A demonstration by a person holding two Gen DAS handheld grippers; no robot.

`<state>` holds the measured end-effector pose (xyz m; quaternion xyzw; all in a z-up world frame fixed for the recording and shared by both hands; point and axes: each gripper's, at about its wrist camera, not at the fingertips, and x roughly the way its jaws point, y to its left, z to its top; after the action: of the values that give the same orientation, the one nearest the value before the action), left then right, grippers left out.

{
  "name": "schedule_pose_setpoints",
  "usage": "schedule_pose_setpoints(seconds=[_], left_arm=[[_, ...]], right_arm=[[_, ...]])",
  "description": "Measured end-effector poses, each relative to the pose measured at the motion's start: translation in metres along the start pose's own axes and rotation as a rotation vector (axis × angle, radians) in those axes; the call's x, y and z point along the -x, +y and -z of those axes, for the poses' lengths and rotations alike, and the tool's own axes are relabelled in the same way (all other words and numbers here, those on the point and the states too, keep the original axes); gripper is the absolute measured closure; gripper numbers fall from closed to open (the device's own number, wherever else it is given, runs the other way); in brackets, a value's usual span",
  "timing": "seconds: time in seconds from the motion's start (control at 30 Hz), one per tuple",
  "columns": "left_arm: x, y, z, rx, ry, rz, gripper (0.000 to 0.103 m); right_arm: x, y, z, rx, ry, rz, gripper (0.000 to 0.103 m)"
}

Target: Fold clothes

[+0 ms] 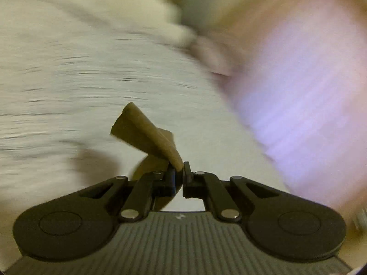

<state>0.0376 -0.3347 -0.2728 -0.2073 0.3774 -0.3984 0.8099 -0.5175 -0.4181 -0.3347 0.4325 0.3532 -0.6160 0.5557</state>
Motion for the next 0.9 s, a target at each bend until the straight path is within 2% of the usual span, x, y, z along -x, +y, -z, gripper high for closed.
schedule_pose_setpoints(seconds=[0.07,0.17,0.23,0.27,0.33,0.4,0.57,0.63,0.7,0.73,0.8,0.9], left_arm=[[0.015,-0.062,0.026,-0.148,0.027,0.173,0.101],[0.044,-0.14,0.088,-0.34,0.113,0.434,0.1],[0.051,-0.175,0.143,-0.428,0.246,0.566,0.096],[0.051,-0.187,0.171,-0.475,0.329,0.591,0.089],[0.046,-0.195,0.23,-0.561,0.464,0.572,0.087],[0.039,-0.186,0.272,-0.619,0.6,0.493,0.087],[0.037,-0.14,0.275,-0.622,0.678,0.329,0.087],[0.036,-0.125,0.261,-0.667,0.63,0.25,0.087],[0.035,-0.111,0.24,-0.704,0.564,0.167,0.085],[0.036,-0.107,0.231,-0.724,0.529,0.123,0.082],[0.035,-0.098,0.214,-0.754,0.482,0.068,0.077],[0.03,-0.087,0.2,-0.797,0.444,0.017,0.075]], right_arm=[[0.003,-0.008,-0.004,-0.024,-0.022,-0.006,0.044],[0.006,-0.017,-0.011,-0.063,-0.055,-0.033,0.044],[0.006,-0.021,-0.014,-0.089,-0.08,-0.066,0.044],[0.005,-0.022,-0.015,-0.101,-0.092,-0.084,0.044],[0.001,-0.021,-0.015,-0.131,-0.09,-0.145,0.044],[-0.004,-0.02,-0.014,-0.164,-0.08,-0.212,0.044],[-0.017,-0.016,-0.013,-0.245,-0.055,-0.381,0.044],[-0.022,-0.015,-0.012,-0.278,-0.045,-0.448,0.044],[-0.034,-0.014,-0.013,-0.375,-0.019,-0.54,0.044],[-0.041,-0.014,-0.013,-0.434,-0.003,-0.59,0.044],[-0.054,-0.013,-0.014,-0.544,0.022,-0.676,0.044],[-0.074,-0.007,-0.017,-0.658,0.025,-0.723,0.044]])
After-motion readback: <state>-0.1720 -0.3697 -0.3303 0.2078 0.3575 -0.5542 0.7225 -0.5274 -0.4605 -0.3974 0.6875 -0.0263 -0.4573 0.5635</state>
